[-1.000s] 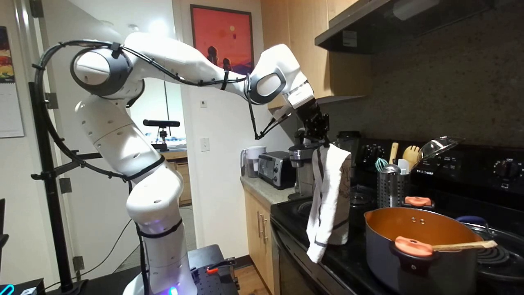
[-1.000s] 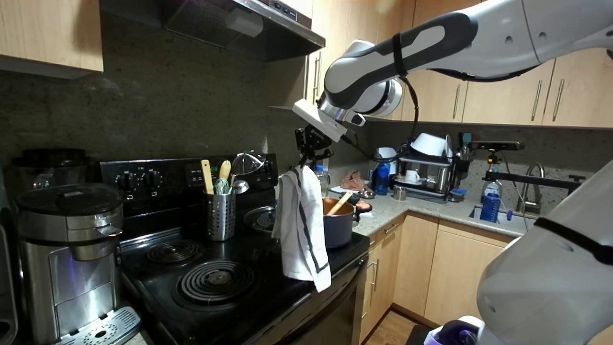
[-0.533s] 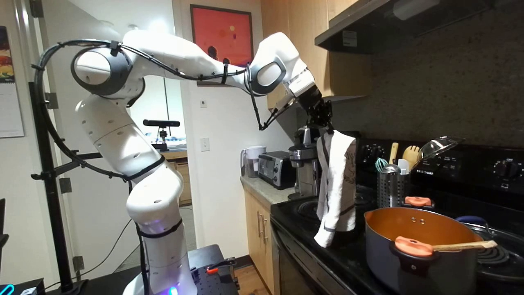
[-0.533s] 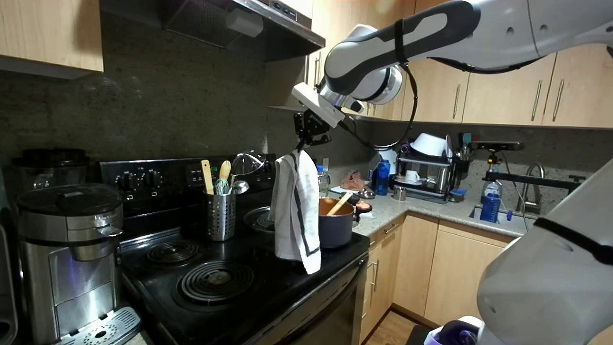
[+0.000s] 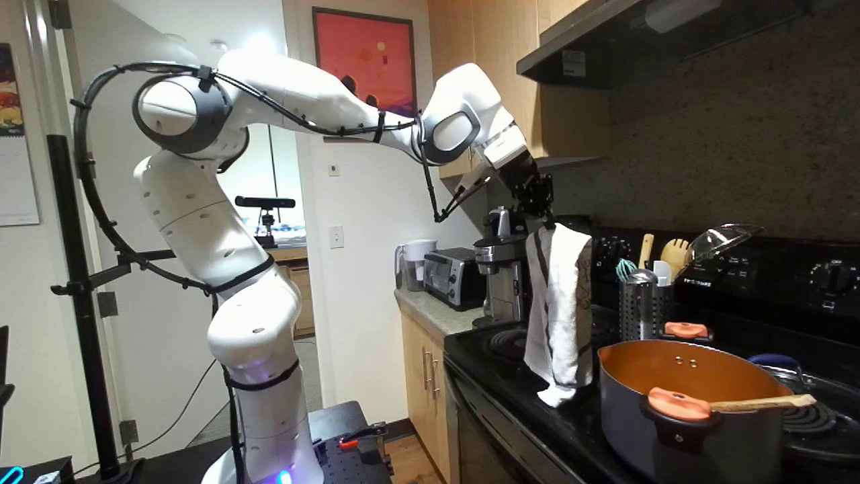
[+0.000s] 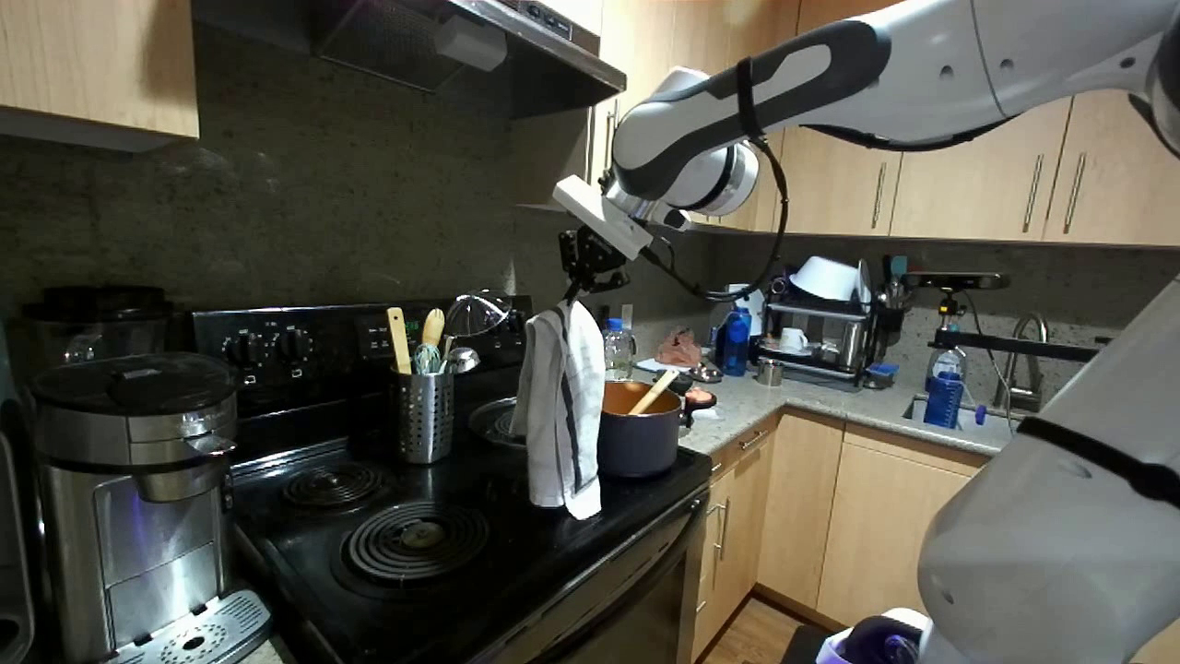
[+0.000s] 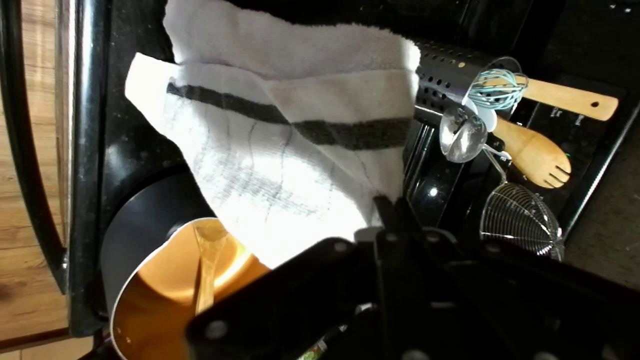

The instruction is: Put the towel on the top of the stove

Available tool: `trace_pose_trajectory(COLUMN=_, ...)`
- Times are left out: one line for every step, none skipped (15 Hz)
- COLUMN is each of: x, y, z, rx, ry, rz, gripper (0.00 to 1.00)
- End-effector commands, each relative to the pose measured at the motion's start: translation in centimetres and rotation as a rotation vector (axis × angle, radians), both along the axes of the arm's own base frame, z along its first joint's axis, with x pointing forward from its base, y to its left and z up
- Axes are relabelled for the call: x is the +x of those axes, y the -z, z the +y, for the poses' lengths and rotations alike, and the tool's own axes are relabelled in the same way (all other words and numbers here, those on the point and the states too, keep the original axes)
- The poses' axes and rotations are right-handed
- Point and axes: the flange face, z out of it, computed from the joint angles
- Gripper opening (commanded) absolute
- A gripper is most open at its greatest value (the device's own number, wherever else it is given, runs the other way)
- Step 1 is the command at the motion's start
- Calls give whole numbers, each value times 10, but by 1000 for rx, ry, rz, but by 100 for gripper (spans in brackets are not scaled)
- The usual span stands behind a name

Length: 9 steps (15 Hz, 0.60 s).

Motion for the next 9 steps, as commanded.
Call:
trace_pose_trajectory(x=12, y=32, z=-11, rx=0, ry=30, rz=37, gripper=0)
trace_pose_trajectory(x=13, y=42, z=-13, rx=2, ry=35, rz=58, gripper=0)
trace_pose_trajectory(x=15, y=54, z=-16, rx=8, ry=40, rz=85, gripper=0)
trace_pose_trajectory(x=15, y=65, z=-18, rx=8, ry=44, rz=108, gripper=0)
trace_pose_trajectory(x=15, y=76, z=-19, rx=8, ry=45, rz=131, gripper=0)
trace_pose_trajectory(x=15, y=85, z=-20, rx=6, ry=47, rz=149, gripper=0)
trace_pose_trajectory(x=16, y=94, z=-21, rx=0, ry=48, rz=168, gripper=0)
trace_pose_trajectory(x=16, y=102, z=-22, rx=-7, ry=48, rz=187, gripper=0)
trace_pose_trajectory(x=16, y=111, z=-23, rx=-18, ry=50, rz=206, gripper=0)
